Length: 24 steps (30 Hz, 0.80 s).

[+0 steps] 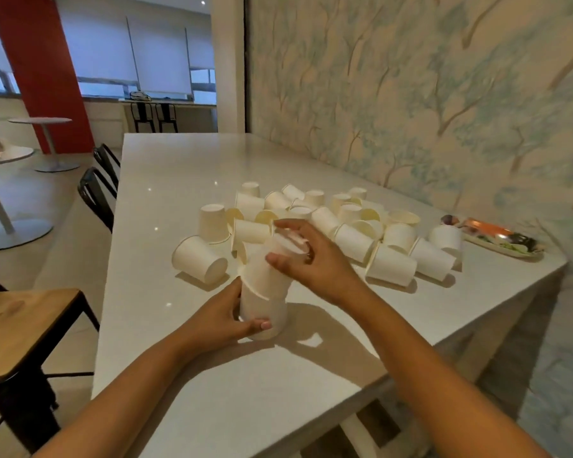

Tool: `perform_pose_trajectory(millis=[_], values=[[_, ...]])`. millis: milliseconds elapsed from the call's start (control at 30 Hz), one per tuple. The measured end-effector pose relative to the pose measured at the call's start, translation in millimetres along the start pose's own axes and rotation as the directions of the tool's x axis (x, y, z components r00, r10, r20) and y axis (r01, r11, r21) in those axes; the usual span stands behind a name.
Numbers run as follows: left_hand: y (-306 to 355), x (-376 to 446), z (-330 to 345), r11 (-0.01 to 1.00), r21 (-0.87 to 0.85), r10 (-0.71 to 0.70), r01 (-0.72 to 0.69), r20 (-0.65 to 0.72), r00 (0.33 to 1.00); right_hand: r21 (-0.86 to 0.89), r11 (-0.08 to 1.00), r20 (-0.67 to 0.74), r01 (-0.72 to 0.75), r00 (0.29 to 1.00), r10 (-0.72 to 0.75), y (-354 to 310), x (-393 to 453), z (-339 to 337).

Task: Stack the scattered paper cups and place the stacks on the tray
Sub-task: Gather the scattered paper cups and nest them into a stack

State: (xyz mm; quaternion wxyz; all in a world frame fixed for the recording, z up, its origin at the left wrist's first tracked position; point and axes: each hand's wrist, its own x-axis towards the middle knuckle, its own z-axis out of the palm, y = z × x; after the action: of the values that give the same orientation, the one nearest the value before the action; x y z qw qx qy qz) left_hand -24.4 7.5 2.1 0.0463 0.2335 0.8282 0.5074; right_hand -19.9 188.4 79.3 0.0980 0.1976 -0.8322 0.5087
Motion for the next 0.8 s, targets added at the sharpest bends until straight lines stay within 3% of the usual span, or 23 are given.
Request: perform_pose_trajectory(millis=[167,333,433,533,600,700,800], values=[[3,0,4,1.000,-0.014,-0.011,0.010,-0.037,0.999,-0.161,0.978,0.109,0.131,0.987,-0.114,7,-4,15],[4,1,1,0.992,-0.116,-0.074,0.056,-0.160,0.984,-0.184,0.976,0.254,0.115,0.965,-0.066,23,0,20],[1,-2,3,0.991,-0.109,-0.092,0.079,-0.124,0.988,-0.100,0.985,0.311,0.138,0.945,-0.101,30,5,27],[0,-3,3,0.990,-0.110,-0.101,0.089,-0.107,0.989,0.080,0.995,0.232,0.065,0.969,-0.082,27,24,30],[1,-2,1,0.994,-0.078,-0.088,0.081,-0.084,0.993,0.084,0.996,0.204,0.042,0.977,-0.058,23,43,30],[-1,-3,-4,0.988,-0.094,-0.124,0.120,-0.037,0.992,-0.143,0.983,0.245,0.115,0.966,-0.077,17,71,33],[-6,-8,-22,0.988,-0.041,-0.148,0.146,-0.050,0.988,-0.507,0.795,0.209,0.332,0.943,-0.260,12,92,45]])
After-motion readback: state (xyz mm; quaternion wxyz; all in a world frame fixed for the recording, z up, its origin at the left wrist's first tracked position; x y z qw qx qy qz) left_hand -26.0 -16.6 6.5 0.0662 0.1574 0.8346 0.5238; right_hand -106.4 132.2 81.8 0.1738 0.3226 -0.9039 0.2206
